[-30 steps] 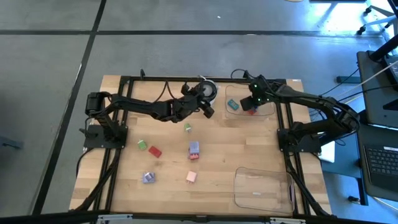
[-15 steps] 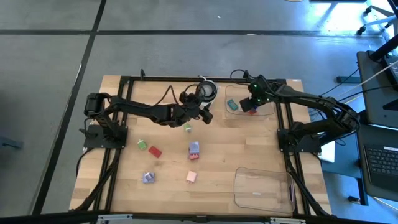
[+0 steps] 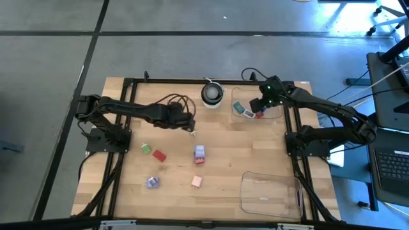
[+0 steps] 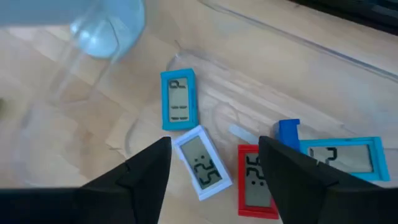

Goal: Pick & Place Office items
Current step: Put the bottom green charger adapter into the bottom transparent bin

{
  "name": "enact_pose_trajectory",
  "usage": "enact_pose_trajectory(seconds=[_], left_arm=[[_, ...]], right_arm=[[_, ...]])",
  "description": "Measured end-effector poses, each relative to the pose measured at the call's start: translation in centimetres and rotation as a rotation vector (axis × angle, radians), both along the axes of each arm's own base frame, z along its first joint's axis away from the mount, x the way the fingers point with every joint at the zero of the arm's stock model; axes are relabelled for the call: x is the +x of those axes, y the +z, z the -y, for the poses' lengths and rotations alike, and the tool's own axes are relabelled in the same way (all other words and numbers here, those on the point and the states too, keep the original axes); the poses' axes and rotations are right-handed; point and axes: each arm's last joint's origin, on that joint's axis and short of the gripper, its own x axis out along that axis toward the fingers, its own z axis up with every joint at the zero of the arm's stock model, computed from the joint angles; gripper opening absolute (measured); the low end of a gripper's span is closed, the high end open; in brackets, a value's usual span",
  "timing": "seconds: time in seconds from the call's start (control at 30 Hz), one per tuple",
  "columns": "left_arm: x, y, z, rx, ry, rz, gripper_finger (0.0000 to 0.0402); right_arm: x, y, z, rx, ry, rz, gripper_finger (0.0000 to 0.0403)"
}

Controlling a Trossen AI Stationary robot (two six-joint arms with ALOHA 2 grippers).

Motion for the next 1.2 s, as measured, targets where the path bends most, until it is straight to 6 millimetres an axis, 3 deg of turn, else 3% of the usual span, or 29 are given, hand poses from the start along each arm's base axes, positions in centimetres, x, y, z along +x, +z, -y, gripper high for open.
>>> enact_pose_trajectory(seconds=[0.27,0.53,1.2], left_arm=[[-3.5,-3.2,2.0,-0.274,0.092,-0.258,0.0242],[-5.2,-5.3,4.3,-0.401,0.157,-0.343,0.0242],[-11.1,-6.6,8.2,-0.306,0.581,-0.222,0.0242]], right_arm=[[-0.2,1.0,-0.7,0.077,0.023,0.123,0.0245],[-0.2,1.1,-0.6,0.089,-0.007,0.143,0.0245],[-0.1,1.2,-0.5,0.1,-0.048,0.174,0.0245]])
